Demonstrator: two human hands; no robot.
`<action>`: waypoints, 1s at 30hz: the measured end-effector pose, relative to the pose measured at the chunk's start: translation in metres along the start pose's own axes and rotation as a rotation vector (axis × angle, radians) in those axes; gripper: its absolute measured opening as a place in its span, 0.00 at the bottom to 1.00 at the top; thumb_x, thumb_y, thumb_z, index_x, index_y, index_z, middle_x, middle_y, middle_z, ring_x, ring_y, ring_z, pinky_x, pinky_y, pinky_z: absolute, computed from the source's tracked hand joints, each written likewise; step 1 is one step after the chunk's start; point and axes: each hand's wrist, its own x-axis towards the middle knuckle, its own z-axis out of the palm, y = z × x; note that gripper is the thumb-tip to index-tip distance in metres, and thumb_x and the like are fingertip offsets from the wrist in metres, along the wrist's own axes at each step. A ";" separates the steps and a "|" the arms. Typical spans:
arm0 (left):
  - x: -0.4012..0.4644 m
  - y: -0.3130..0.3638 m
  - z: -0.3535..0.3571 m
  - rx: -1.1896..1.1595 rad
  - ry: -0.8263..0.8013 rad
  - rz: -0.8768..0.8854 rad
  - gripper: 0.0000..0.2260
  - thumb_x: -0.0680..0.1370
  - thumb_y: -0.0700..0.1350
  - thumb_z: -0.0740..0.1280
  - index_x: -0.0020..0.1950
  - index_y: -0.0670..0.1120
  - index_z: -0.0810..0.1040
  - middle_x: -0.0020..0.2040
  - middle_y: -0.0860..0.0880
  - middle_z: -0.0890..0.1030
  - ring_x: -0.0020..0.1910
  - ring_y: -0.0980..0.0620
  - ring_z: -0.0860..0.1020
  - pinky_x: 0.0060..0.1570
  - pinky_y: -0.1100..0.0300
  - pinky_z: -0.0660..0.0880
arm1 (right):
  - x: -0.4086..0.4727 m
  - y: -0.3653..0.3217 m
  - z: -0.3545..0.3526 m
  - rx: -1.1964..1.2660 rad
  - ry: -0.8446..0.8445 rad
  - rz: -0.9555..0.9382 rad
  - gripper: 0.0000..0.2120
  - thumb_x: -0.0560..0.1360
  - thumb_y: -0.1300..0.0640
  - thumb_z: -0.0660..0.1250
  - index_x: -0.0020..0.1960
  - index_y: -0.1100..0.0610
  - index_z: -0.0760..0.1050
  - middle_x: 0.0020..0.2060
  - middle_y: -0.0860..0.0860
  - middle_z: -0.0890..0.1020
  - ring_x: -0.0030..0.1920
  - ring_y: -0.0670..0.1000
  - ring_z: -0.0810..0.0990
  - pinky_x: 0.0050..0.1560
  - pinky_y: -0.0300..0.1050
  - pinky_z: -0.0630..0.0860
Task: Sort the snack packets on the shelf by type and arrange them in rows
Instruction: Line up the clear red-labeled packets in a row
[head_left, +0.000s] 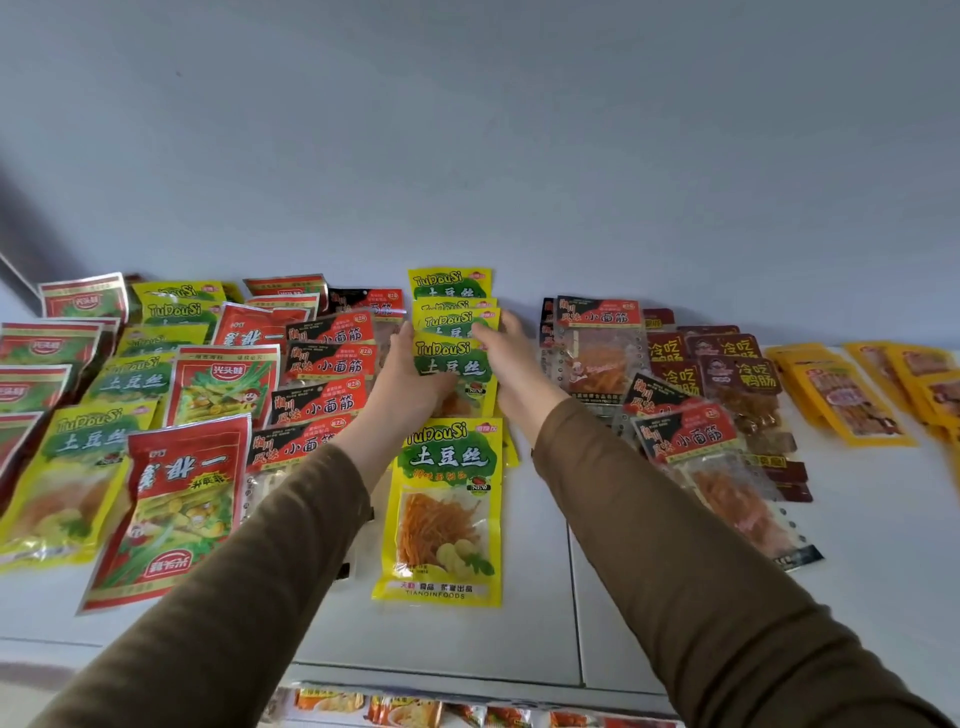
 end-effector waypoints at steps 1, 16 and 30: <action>-0.005 0.000 -0.002 0.045 0.011 0.060 0.38 0.79 0.44 0.70 0.84 0.53 0.51 0.78 0.43 0.68 0.72 0.39 0.73 0.67 0.42 0.75 | 0.000 0.001 -0.003 -0.001 -0.008 0.020 0.19 0.83 0.56 0.63 0.73 0.52 0.71 0.65 0.54 0.80 0.65 0.58 0.79 0.67 0.62 0.75; -0.083 -0.046 0.014 0.757 -0.015 0.277 0.39 0.83 0.62 0.58 0.85 0.48 0.41 0.84 0.46 0.37 0.81 0.46 0.30 0.75 0.57 0.31 | -0.080 0.024 -0.002 0.123 0.070 0.055 0.27 0.83 0.40 0.61 0.80 0.44 0.61 0.76 0.45 0.69 0.75 0.50 0.68 0.74 0.56 0.66; -0.076 -0.049 0.001 0.982 -0.016 0.355 0.38 0.80 0.64 0.58 0.84 0.54 0.46 0.84 0.47 0.53 0.81 0.42 0.50 0.79 0.45 0.51 | -0.040 0.003 0.004 -0.185 -0.033 -0.028 0.25 0.87 0.53 0.56 0.83 0.48 0.56 0.81 0.47 0.61 0.79 0.50 0.61 0.74 0.48 0.62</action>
